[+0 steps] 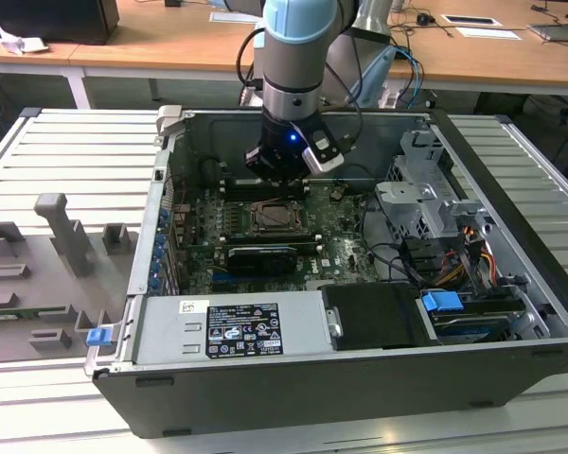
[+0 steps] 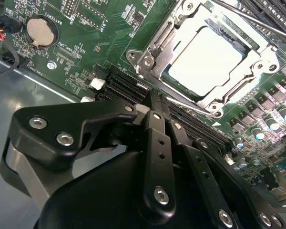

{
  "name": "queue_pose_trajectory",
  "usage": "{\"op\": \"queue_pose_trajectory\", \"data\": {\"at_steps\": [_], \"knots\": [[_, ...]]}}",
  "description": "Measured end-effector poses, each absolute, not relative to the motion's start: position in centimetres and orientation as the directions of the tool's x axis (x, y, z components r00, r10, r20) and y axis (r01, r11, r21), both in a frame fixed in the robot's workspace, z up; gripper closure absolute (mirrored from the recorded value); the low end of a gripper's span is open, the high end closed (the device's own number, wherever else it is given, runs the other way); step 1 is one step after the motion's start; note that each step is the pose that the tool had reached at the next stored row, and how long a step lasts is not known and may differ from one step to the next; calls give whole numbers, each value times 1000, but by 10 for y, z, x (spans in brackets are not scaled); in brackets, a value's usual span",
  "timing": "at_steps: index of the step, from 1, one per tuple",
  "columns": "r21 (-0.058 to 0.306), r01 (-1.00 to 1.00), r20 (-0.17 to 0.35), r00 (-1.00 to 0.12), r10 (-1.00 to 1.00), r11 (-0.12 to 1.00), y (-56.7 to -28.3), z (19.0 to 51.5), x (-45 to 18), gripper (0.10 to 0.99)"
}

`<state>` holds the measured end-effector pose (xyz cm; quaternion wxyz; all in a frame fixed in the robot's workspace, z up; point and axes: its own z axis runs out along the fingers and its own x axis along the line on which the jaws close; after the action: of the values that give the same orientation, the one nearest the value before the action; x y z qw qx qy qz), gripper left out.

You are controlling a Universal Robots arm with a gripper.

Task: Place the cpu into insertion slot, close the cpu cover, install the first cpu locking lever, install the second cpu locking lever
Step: 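Install the first cpu locking lever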

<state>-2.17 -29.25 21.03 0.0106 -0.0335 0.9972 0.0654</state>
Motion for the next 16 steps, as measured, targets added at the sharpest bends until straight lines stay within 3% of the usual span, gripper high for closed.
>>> {"op": "queue_pose_trajectory", "data": {"at_steps": [16], "knots": [[117, -68, -25, -998, -65, 991, -293, 202, -20, 980]]}}
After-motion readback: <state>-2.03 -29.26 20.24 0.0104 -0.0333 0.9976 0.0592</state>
